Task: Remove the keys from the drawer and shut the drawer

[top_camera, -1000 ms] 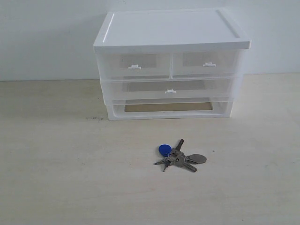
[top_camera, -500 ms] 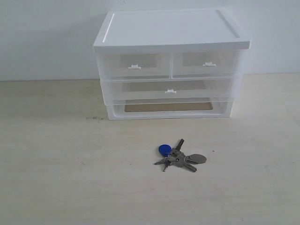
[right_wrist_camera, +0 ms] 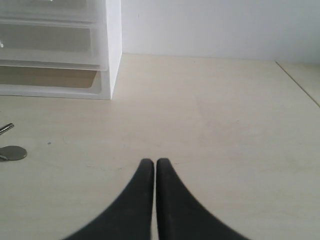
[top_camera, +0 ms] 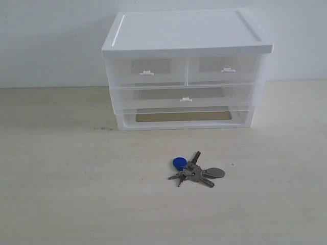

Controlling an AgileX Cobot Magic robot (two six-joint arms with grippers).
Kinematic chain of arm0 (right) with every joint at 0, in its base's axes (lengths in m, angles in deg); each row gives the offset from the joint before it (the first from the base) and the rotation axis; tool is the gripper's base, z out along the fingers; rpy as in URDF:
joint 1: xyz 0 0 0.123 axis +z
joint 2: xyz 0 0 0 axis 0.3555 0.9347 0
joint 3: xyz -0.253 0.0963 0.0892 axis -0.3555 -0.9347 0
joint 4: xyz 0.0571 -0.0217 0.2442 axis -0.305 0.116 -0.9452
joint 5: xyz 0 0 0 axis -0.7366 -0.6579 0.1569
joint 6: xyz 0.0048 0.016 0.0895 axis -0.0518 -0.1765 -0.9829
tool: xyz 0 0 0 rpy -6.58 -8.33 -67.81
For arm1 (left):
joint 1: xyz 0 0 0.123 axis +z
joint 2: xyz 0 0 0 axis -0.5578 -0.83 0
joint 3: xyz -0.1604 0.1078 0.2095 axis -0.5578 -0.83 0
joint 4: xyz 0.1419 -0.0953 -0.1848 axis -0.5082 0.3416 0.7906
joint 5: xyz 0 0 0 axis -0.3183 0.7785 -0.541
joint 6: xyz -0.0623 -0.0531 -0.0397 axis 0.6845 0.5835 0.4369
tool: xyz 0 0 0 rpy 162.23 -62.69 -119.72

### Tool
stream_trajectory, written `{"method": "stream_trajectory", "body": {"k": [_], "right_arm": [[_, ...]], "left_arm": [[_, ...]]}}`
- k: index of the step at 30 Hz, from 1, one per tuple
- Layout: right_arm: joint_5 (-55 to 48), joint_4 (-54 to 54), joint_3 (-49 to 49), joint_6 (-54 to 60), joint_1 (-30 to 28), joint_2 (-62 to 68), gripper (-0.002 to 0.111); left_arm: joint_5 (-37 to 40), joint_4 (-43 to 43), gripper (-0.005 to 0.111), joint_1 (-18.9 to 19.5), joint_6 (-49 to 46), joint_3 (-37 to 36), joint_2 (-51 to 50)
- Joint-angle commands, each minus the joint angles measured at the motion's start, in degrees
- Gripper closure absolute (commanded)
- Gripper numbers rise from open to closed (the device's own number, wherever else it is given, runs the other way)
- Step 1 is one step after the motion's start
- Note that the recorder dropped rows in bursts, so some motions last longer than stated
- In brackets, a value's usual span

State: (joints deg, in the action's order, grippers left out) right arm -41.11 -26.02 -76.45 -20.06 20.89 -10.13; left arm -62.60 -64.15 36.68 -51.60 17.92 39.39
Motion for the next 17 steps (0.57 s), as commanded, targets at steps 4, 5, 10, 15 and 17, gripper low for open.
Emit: {"method": "stream_trajectory", "body": {"k": [4,5,10,15,17], "right_arm": [[0.1,0.3,0.0,-0.1,-0.1,-0.3,0.108],[0.1,0.3,0.0,-0.1,-0.1,-0.3,0.108],[0.1,0.3,0.0,-0.1,-0.1,-0.3,0.108],[0.1,0.3,0.0,-0.1,-0.1,-0.3,0.108],[0.1,0.3,0.0,-0.1,-0.1,-0.3,0.108]], "left_arm": [[-0.1,0.2,0.102,0.3,-0.4,-0.2,0.1],[-0.1,0.2,0.102,0.3,-0.4,-0.2,0.1],[-0.1,0.2,0.102,0.3,-0.4,-0.2,0.1],[-0.1,0.2,0.102,0.3,-0.4,-0.2,0.1],[-0.1,0.2,0.102,0.3,-0.4,-0.2,0.1]]}}
